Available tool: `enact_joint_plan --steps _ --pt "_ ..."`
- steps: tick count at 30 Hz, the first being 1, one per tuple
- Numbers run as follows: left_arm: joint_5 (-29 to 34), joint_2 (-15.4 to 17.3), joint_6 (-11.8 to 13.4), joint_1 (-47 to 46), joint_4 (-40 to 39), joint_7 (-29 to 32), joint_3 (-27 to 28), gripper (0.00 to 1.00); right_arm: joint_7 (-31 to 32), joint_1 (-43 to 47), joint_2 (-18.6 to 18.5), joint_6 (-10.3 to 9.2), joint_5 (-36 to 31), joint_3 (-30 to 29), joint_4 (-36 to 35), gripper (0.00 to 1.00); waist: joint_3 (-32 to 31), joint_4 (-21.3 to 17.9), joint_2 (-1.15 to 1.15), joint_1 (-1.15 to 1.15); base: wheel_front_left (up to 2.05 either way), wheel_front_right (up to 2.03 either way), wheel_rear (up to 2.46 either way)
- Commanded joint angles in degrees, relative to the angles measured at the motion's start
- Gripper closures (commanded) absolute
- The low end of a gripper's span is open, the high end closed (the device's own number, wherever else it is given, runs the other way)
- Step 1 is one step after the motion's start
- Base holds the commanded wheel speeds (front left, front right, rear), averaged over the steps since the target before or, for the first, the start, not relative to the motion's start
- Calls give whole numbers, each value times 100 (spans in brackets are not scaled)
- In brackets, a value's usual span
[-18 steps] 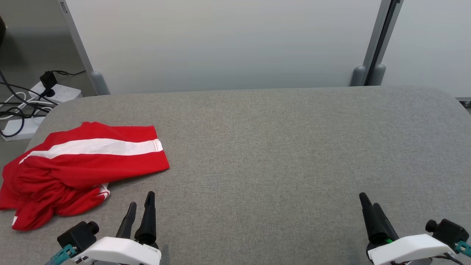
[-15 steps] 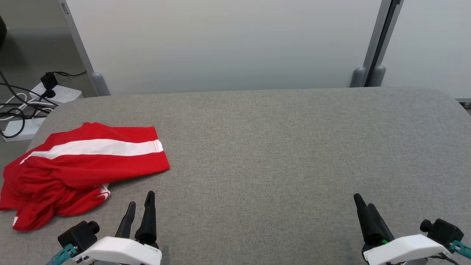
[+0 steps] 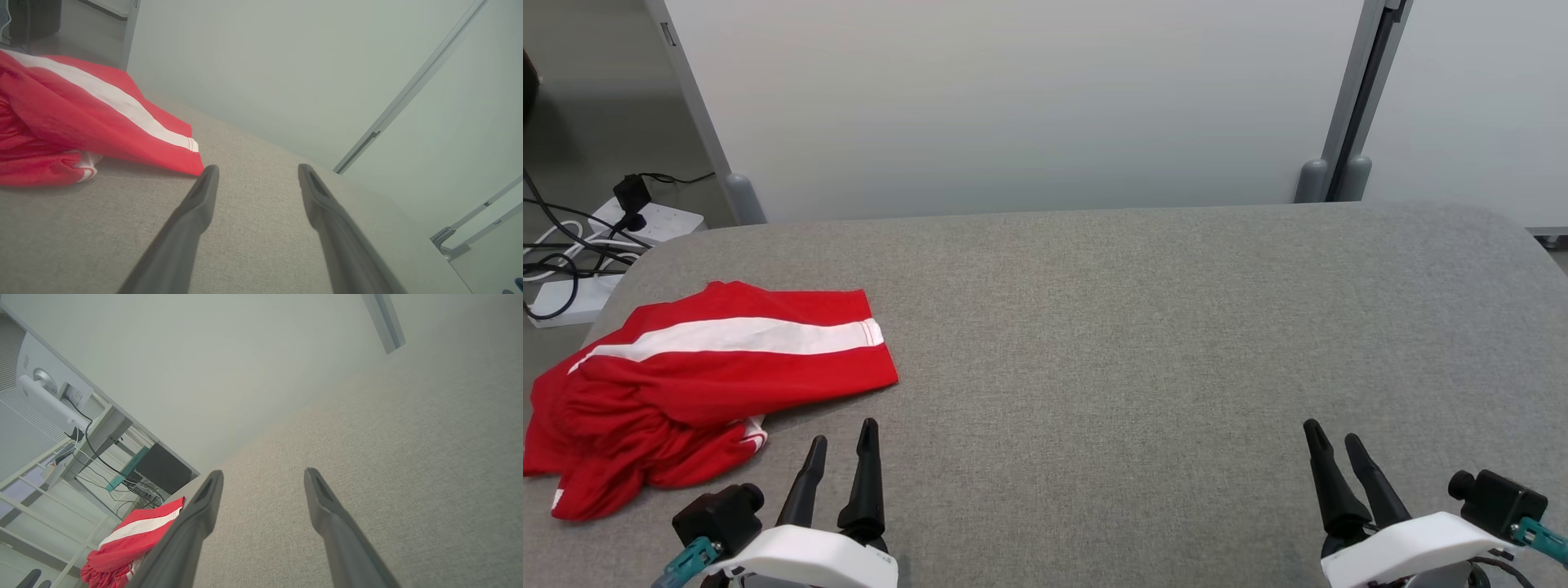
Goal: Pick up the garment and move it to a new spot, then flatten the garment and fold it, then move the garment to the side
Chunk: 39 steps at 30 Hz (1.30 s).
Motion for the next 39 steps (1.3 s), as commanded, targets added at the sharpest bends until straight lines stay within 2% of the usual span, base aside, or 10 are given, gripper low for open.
enact_joint_plan --steps 1,25,39 --pt "220 33 54 -168 -172 -69 85 0 -122 -243 -32 33 -198 108 -219 0 -10 -6 0 0 0 0 0" --pt "1794 36 277 -101 -310 -456 -63 0 -509 -324 -4 38 -1758 266 -388 0 -126 -79 0 0 0 0 0" --pt "2581 28 271 73 -331 -691 -76 0 -745 -202 6 41 -2564 401 -550 0 -279 -94 0 0 0 0 0"
